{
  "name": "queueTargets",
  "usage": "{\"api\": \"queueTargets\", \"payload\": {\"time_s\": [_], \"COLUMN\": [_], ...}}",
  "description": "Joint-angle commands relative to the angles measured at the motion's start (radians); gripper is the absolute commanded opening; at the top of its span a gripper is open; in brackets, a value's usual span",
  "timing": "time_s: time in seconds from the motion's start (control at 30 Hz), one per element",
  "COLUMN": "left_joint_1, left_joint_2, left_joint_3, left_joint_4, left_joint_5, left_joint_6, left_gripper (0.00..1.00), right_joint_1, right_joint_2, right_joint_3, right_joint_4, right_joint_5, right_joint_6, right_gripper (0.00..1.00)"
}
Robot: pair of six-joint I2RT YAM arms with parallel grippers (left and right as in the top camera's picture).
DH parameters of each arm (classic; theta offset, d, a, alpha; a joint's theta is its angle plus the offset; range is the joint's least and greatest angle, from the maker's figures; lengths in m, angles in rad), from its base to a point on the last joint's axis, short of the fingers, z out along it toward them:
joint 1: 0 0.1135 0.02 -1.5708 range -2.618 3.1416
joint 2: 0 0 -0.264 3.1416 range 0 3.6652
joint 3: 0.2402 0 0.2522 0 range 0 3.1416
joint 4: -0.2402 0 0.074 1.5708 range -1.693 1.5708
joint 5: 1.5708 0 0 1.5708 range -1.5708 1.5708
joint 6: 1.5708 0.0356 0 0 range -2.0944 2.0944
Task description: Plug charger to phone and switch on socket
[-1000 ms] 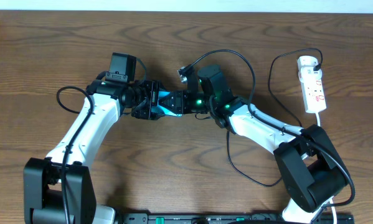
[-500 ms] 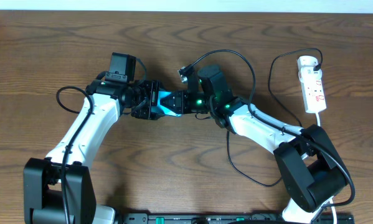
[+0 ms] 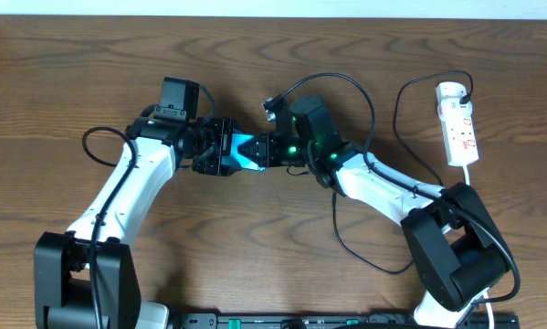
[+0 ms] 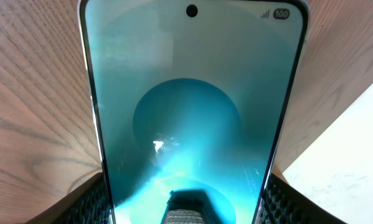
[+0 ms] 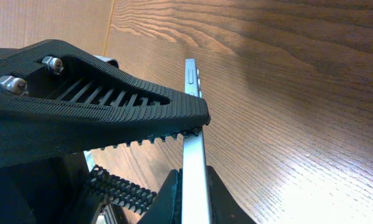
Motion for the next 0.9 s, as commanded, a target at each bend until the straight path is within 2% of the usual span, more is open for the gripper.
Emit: {"api": "queueTargets", "payload": {"time_s": [0.0,0.13,0.87], "left_joint_1": [-0.002,-0.002,-0.002], "left_joint_2": [-0.004,-0.004,-0.004], "left_joint_3": [-0.002,-0.002,-0.002], "left_joint_4": [0.004,0.004,0.004], "left_joint_5": [0.018,0.018,0.018], "left_joint_6": [0.006,0.006,0.007], "left_gripper": [0.07,0.07,0.07], "right_joint_1": [0.004,0.004,0.004], "right_joint_2": [0.007,0.007,0.007], "right_joint_3": [0.013,0.013,0.013], "right_joint_4": [0.005,0.005,0.005], "right_joint_5": [-0.027,-0.027,-0.024], "right_joint_6": [-0.014,-0.014,-0.014], "right_gripper": [0.06,0.01,0.01]}}
